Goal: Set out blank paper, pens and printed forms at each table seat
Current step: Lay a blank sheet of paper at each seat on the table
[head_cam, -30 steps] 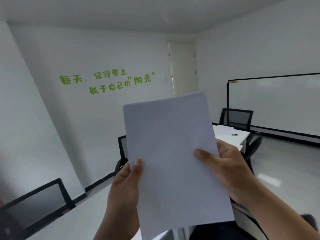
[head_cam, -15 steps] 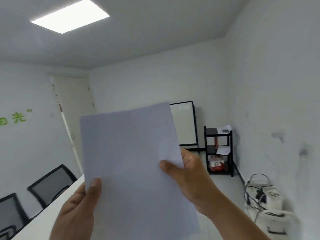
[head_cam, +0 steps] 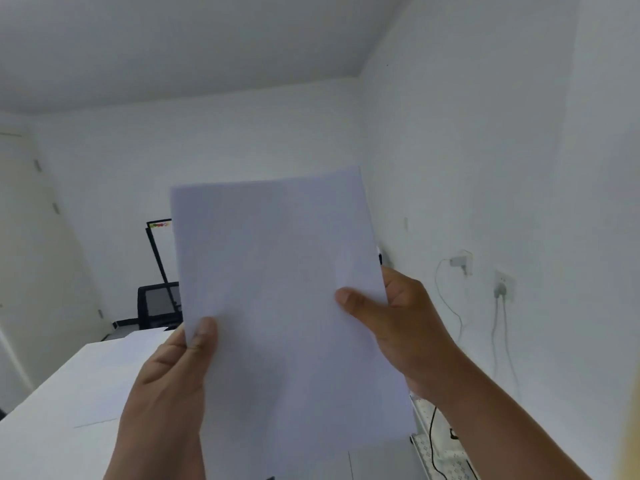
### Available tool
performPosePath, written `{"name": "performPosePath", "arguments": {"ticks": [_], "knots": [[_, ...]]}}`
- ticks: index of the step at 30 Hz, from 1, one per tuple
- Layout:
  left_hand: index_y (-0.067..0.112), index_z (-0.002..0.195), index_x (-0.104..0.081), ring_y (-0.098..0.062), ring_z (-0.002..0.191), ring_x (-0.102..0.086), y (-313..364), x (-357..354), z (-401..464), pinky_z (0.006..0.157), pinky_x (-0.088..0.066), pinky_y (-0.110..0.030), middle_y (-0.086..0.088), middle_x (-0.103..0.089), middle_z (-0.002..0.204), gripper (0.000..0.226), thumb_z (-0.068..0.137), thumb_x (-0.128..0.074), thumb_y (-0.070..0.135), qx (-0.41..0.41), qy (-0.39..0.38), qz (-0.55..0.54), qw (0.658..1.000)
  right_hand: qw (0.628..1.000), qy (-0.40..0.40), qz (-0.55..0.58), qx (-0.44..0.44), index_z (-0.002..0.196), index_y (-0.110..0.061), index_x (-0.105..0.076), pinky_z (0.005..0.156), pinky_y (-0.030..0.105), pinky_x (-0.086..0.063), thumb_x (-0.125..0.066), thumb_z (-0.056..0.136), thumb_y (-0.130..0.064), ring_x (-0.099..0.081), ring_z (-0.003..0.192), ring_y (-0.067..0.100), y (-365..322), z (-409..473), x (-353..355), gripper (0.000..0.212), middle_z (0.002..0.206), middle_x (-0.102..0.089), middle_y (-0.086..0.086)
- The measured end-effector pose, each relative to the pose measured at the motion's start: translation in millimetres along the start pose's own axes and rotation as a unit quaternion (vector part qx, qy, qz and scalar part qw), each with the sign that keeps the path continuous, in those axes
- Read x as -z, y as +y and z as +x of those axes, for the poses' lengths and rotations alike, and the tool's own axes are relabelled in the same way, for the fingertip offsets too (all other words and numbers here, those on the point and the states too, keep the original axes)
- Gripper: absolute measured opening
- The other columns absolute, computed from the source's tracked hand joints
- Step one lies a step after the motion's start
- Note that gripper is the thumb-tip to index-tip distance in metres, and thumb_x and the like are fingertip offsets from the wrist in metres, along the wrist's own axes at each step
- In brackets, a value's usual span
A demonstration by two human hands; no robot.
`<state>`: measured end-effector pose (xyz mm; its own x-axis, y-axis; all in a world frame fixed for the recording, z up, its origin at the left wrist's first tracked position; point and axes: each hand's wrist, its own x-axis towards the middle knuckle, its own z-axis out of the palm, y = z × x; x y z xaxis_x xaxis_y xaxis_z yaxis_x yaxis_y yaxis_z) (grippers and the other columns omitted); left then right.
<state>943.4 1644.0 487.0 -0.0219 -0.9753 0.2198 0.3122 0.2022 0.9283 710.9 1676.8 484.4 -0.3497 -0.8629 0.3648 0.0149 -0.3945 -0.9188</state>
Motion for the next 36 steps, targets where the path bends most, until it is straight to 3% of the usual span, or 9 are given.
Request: {"name": "performPosePath", "arguments": {"ticks": [2, 6, 14, 19, 22, 25, 29, 33, 36], "knots": [[0.035, 0.088, -0.090, -0.019, 0.085, -0.083, -9.6, -12.0, 17.8, 0.075, -0.069, -0.039, -0.002, -0.086, 0.099, 0.026, 0.100, -0.066, 0.033, 0.013, -0.020, -0.018, 1.000, 1.000, 0.023, 0.003, -0.001, 0.108, -0.018, -0.080, 0.081, 0.037, -0.067, -0.074, 0.099, -0.009, -0.081, 0.092, 0.023, 6.3, 12.4, 10.2, 0.014, 0.102, -0.084, 0.004], [0.034, 0.086, -0.090, -0.014, 0.075, -0.082, -24.7, -50.0, 51.8, 0.078, -0.068, -0.043, -0.003, -0.086, 0.099, 0.028, 0.100, -0.066, 0.029, 0.037, -0.046, -0.040, 0.997, 0.999, 0.045, 0.005, 0.007, 0.108, -0.016, -0.080, 0.083, 0.038, -0.066, -0.074, 0.098, -0.009, -0.081, 0.095, 0.027, 18.1, 44.9, 38.6, 0.014, 0.103, -0.084, 0.006], [0.024, 0.094, -0.089, -0.018, 0.071, -0.080, -82.1, -148.3, 140.3, 0.058, -0.066, -0.032, -0.009, -0.085, 0.100, 0.023, 0.089, -0.068, 0.033, 0.055, -0.076, -0.075, 0.993, 0.996, 0.080, -0.002, 0.036, 0.106, -0.017, -0.082, 0.079, 0.040, -0.063, -0.078, 0.089, -0.015, -0.082, 0.092, 0.025, 49.5, 150.1, 116.1, 0.018, 0.103, -0.084, 0.005], [0.024, 0.098, -0.089, -0.023, 0.080, -0.081, -108.5, -209.2, 197.6, 0.070, -0.067, -0.040, -0.010, -0.085, 0.106, 0.026, 0.097, -0.066, 0.035, 0.067, -0.088, -0.072, 0.991, 0.995, 0.088, 0.015, 0.034, 0.103, -0.021, -0.084, 0.080, 0.043, -0.062, -0.078, 0.087, -0.018, -0.082, 0.088, 0.029, 65.1, 224.9, 160.2, 0.017, 0.103, -0.084, 0.008], [0.024, 0.100, -0.089, -0.025, 0.088, -0.082, -113.6, -231.6, 223.6, 0.086, -0.065, -0.046, -0.011, -0.085, 0.111, 0.027, 0.093, -0.066, 0.035, 0.071, -0.095, -0.073, 0.990, 0.994, 0.103, 0.026, 0.033, 0.104, -0.020, -0.084, 0.081, 0.044, -0.060, -0.078, 0.088, -0.017, -0.082, 0.087, 0.030, 71.2, 255.7, 170.9, 0.017, 0.103, -0.084, 0.008], [0.023, 0.100, -0.089, -0.025, 0.087, -0.082, -124.9, -247.4, 258.4, 0.082, -0.067, -0.048, -0.011, -0.085, 0.111, 0.026, 0.093, -0.066, 0.034, 0.067, -0.105, -0.078, 0.989, 0.993, 0.113, 0.020, 0.039, 0.106, -0.018, -0.083, 0.080, 0.045, -0.062, -0.078, 0.086, -0.019, -0.081, 0.089, 0.032, 80.8, 285.1, 177.3, 0.021, 0.104, -0.084, 0.009], [0.025, 0.091, -0.090, -0.022, 0.082, -0.083, -146.2, -254.9, 295.8, 0.071, -0.069, -0.039, -0.010, -0.085, 0.105, 0.029, 0.098, -0.063, 0.031, 0.075, -0.122, -0.087, 0.986, 0.991, 0.119, 0.019, 0.059, 0.103, -0.018, -0.084, 0.070, 0.038, -0.065, -0.078, 0.081, -0.019, -0.082, 0.087, 0.029, 93.7, 317.3, 177.8, 0.022, 0.102, -0.084, 0.009], [0.025, 0.097, -0.089, -0.024, 0.087, -0.083, -167.1, -254.3, 362.5, 0.078, -0.068, -0.042, -0.010, -0.085, 0.108, 0.027, 0.093, -0.064, 0.035, 0.075, -0.126, -0.088, 0.985, 0.991, 0.124, 0.004, 0.057, 0.108, -0.016, -0.082, 0.084, 0.043, -0.060, -0.078, 0.082, -0.020, -0.082, 0.093, 0.030, 122.8, 373.6, 163.4, 0.026, 0.105, -0.084, 0.008], [0.023, 0.099, -0.089, -0.024, 0.087, -0.082, -178.6, -251.4, 420.7, 0.087, -0.063, -0.044, -0.011, -0.085, 0.109, 0.028, 0.091, -0.065, 0.036, 0.073, -0.131, -0.086, 0.985, 0.991, 0.121, -0.006, 0.063, 0.107, -0.016, -0.082, 0.079, 0.041, -0.062, -0.076, 0.086, -0.017, -0.082, 0.092, 0.030, 142.3, 425.3, 146.3, 0.022, 0.105, -0.084, 0.007]]}}
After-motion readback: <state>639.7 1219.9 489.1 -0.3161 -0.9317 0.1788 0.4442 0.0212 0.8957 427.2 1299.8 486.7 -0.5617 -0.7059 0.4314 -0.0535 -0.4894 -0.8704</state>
